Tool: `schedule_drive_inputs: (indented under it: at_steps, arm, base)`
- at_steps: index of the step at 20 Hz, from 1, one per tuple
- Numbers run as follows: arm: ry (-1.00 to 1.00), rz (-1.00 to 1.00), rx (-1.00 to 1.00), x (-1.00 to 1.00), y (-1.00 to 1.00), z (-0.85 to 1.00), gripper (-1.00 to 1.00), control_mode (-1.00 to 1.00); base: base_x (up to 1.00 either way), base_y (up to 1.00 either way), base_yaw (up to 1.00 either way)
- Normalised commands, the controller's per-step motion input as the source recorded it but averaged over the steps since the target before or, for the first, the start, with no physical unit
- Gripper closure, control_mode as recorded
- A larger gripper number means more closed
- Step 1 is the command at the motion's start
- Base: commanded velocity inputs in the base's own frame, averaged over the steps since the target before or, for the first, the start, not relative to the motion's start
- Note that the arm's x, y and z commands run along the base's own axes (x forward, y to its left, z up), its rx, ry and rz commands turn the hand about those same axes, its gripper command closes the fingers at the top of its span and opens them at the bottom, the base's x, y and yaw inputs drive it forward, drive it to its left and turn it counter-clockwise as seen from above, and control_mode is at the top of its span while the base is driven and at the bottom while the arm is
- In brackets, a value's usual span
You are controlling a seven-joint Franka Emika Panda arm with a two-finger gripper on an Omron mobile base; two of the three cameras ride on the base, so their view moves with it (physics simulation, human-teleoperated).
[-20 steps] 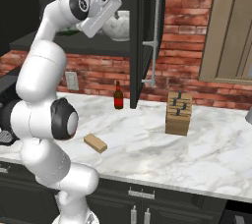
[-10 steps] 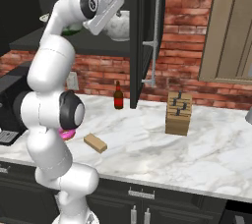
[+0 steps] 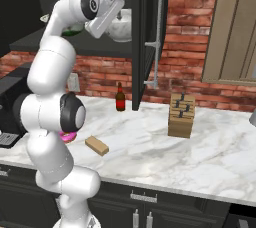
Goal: Pick both bowls and place them on the counter. Then place the cream cheese stick in one bowl and place the donut in the other bowl.
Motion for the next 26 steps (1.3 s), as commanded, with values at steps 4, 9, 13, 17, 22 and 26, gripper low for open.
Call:
schedule_drive_inputs:
  at_steps: [4,9,13,17,22,26]
  arm:
    - [0.1,0.05,-0.05,0.0,0.04,-0.39,1.0,-1.0]
    - [-0.02,0.02,0.0,-0.34,0.01,-0.15,1.0,-1.0]
    - [-0.13,0.0,-0.01,-0.91,0.19,0.05,1.0,-1.0]
    - [-0.03,0.0,0.0,-1.0,0.37,0.0,1.0,-1.0]
    - [0.0,0.0,0.01,-1.0,0.32,-0.12,1.0,-1.0]
    - [0.01,-0.03,0.01,-1.0,0.13,-0.43,1.0,-1.0]
  base:
    - [0.0,0.0,0.0]
    - [0.0,0.0,0.0]
    - [0.0,0.0,0.0]
    - [0.0,0.0,0.0]
    - [0.0,0.0,0.0]
    - [0.0,0.0,0.0]
